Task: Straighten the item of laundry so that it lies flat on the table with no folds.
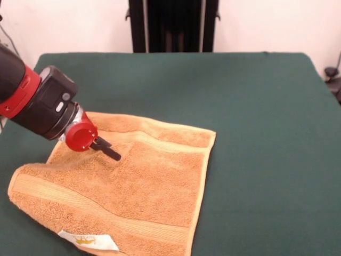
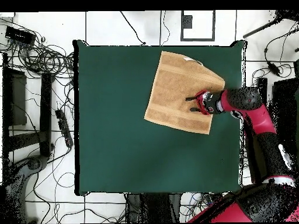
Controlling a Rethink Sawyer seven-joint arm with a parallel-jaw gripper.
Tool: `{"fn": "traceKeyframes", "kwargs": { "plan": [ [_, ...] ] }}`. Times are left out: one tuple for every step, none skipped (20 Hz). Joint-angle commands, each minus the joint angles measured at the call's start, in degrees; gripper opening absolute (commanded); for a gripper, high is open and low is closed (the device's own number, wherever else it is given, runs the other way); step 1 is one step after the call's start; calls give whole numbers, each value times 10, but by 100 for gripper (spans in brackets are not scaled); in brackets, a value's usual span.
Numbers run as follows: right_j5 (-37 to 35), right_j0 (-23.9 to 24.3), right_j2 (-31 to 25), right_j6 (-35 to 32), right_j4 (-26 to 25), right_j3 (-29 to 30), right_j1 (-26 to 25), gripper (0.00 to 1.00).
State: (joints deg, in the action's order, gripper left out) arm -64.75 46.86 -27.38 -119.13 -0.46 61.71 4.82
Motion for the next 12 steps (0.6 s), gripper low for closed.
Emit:
{"fn": "traceKeyframes", "kwargs": {
  "plan": [
    [-32,-35,-55,157,-21,71,-97,100],
    [-31,-34,-56,155,-20,72,-97,100],
    [-28,-33,-57,153,-18,76,-96,100],
    [-24,-32,-59,151,-17,80,-95,100],
    [-17,-30,-62,147,-15,84,-95,100],
    [-10,-29,-64,144,-12,89,-95,100],
    [-2,-28,-69,139,-7,92,-99,100],
    [9,-25,-74,138,-3,99,-101,100],
    [18,-25,-78,137,-2,102,-103,100],
    [27,-25,-82,135,-1,105,-105,100],
    [30,-27,-80,125,0,105,-105,100],
    [32,-26,-81,120,2,108,-104,100]
  ]
}}
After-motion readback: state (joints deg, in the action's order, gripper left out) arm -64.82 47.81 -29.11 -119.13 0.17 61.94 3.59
